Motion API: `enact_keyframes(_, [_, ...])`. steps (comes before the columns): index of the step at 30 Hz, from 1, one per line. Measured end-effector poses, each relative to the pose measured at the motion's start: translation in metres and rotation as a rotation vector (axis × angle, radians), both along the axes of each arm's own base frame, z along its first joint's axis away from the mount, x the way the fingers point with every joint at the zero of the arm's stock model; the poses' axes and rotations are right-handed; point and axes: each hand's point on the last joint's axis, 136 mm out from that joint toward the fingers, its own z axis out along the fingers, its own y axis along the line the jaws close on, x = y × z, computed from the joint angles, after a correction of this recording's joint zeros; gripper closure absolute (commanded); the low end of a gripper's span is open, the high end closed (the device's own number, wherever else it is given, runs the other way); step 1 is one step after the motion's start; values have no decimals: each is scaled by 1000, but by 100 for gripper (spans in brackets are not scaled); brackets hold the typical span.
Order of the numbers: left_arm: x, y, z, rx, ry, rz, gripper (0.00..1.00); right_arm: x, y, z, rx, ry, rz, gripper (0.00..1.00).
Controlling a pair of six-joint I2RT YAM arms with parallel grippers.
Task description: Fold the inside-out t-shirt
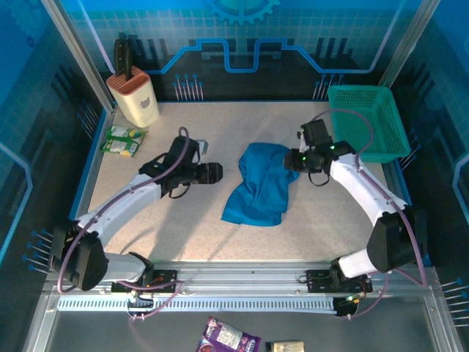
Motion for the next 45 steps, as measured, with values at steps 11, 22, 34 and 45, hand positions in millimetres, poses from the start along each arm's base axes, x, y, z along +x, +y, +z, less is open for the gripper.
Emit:
enact_keyframes(11, [-59, -65, -93, 119, 262, -163, 48, -84, 84, -87, -132, 190, 274, 49])
enact_keyframes(22, [-90, -43, -142, 223, 413, -111, 62, -70, 103, -133, -276, 199, 282, 70])
enact_keyframes(34, [-76, -24, -129, 201, 363, -31, 100, -55, 88, -64, -232, 29, 223, 100])
enact_keyframes(45, [6, 47, 59, -133, -53, 178, 100, -20, 14, 93, -89, -259, 40, 100])
